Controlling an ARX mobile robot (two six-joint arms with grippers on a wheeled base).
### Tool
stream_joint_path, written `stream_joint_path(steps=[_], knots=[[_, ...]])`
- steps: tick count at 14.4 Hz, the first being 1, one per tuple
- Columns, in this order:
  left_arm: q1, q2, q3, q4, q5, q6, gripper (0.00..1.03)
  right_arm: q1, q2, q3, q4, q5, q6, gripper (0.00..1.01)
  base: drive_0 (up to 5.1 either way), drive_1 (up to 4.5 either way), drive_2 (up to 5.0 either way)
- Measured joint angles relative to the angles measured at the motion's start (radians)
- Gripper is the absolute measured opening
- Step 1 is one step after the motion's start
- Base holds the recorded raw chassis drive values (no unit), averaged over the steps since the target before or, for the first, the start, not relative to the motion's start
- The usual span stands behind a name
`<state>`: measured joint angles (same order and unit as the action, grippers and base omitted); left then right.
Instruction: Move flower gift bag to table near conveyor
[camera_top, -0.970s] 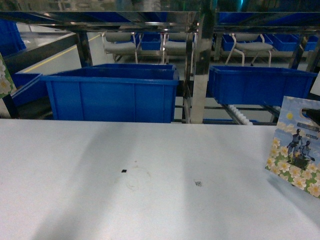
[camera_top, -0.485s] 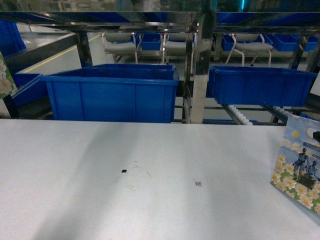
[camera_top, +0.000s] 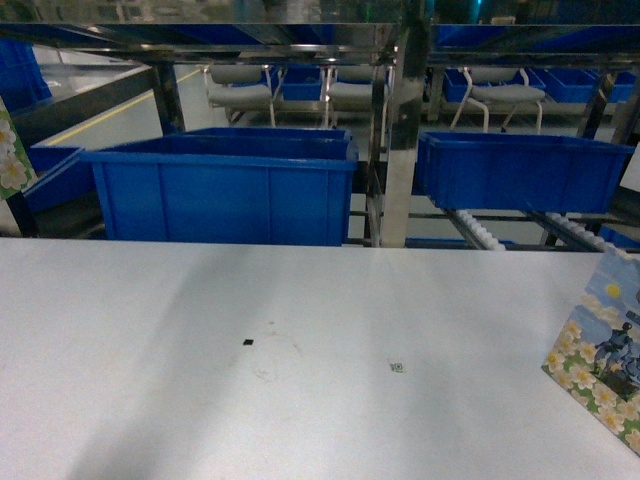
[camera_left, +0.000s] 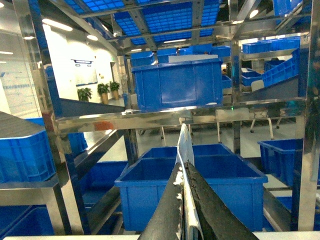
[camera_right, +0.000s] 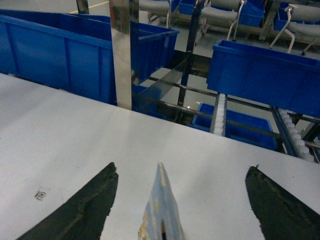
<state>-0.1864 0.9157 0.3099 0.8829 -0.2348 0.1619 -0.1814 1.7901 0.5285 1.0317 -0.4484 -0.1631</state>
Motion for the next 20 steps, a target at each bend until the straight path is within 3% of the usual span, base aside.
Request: stream_joint_path(steps=[2,3,8,10,12,15,17,20], knots=[[0.000,0.000,0.000,0.000,0.000,0.000,0.02,0.005,-0.080,-0.039,0.006,0.026,0.025,0.95,0.0,0.00,0.0],[0.000,0.000,0.000,0.001,0.000,0.000,0.02,0.005,-0.092,-0.047,0.019,0.035,0.025,0.98,0.0,0.00,0.0],[0.000,0.000,0.000,0.000,0.000,0.000,0.02,-0.004,-0.169,-0.079,0.021,0.071,0.040,0.97,0.0,0.00,0.0],[0.000,0.000,0.000,0.000,0.000,0.000,0.02,-0.013,-0.279,-0.138,0.022,0.111,0.056,0.98,0.0,0.00,0.0],[0.000,0.000,0.000,0.001,0.000,0.000,0.02,-0.017,-0.454,-0.218,-0.064,0.144,0.101,0.98,0.0,0.00,0.0],[0.000,0.000,0.000,0.001,0.000,0.000,0.02,0.012,-0.781,-0.312,-0.303,0.214,0.165,0.98,0.0,0.00,0.0],[0.000,0.000,0.000,0.001,0.000,0.000,0.02,0.052,-1.008,-0.345,-0.487,0.236,0.186,0.98,0.0,0.00,0.0],[0.000,0.000,0.000,0.000,0.000,0.000,0.02,0.084,-1.210,-0.367,-0.645,0.254,0.196,0.98,0.0,0.00,0.0]])
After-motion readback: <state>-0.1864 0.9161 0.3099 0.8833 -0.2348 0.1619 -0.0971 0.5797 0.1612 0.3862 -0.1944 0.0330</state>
